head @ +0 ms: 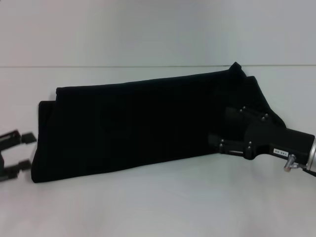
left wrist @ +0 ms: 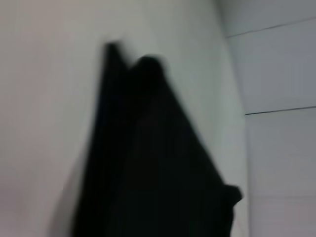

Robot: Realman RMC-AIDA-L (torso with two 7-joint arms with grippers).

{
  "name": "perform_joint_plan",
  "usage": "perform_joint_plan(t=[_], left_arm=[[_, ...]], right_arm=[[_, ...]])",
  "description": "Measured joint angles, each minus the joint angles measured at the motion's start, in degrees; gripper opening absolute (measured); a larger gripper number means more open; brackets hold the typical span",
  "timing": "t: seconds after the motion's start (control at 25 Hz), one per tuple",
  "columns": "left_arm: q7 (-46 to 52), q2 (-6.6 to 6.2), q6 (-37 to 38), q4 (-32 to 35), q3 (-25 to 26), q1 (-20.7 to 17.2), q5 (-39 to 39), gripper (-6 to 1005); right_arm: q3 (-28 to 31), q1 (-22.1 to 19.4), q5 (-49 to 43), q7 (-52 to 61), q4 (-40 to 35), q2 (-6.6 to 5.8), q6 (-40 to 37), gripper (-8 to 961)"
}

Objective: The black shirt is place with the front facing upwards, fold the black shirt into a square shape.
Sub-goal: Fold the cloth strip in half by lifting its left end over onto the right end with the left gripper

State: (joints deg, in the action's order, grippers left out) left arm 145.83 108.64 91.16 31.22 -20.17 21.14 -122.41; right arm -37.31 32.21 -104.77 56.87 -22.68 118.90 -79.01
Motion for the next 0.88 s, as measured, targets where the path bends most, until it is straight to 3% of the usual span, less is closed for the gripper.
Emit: perform_joint_plan(t=[0.16,0.56,0.88], left_arm=[[3.39,0.69,-0.17,0.07,0.14,-1.21,-2.78,840],[5.39,1.36,-4.26,-1.35,0.30,-1.94,-5.24,840],[5.57,1.39,-8.07,-4.18,0.31,-0.43,-5.13,839]], right_arm=[[-0.28,-0.12,0.00,-0.27,0.25,0.10,1.15,946],[-0.05,0.02,0.09,-0.15,0.39,0.48,3.29,945],[-0.22,0.01,0.18,0.13,0.45,0.54,3.34,945]])
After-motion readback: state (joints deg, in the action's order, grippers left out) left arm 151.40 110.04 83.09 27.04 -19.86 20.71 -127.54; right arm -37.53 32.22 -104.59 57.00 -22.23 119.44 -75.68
